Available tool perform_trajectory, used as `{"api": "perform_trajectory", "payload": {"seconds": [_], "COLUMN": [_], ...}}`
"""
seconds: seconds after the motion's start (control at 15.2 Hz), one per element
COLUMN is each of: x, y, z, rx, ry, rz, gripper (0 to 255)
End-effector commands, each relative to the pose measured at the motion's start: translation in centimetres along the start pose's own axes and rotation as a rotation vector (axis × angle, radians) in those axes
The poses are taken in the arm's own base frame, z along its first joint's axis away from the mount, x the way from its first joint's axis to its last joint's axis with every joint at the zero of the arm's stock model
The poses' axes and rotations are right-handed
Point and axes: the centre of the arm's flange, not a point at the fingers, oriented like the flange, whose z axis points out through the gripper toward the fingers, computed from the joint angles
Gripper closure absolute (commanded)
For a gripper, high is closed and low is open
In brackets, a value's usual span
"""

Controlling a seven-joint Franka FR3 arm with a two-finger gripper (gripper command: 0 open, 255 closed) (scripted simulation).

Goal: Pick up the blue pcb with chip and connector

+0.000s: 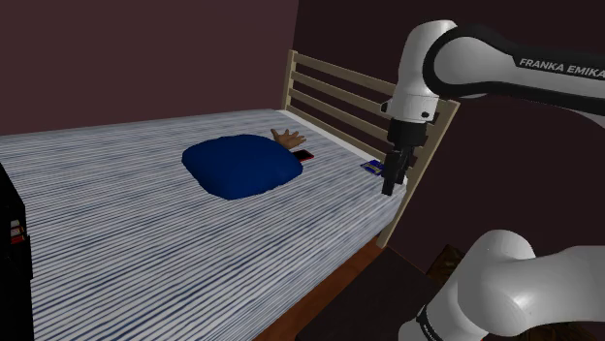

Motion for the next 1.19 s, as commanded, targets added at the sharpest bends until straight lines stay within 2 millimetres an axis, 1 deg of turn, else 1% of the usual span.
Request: {"api": "perform_trajectory", "payload": {"seconds": [0.0,1.12], "x": [0.0,6.9], "y": [0.0,20.8], "z": [0.0,2.9], "rx": [0.0,-0.005], "ry": [0.0,0.057], "rz": [0.0,0.057], "gripper": [0,0]}}
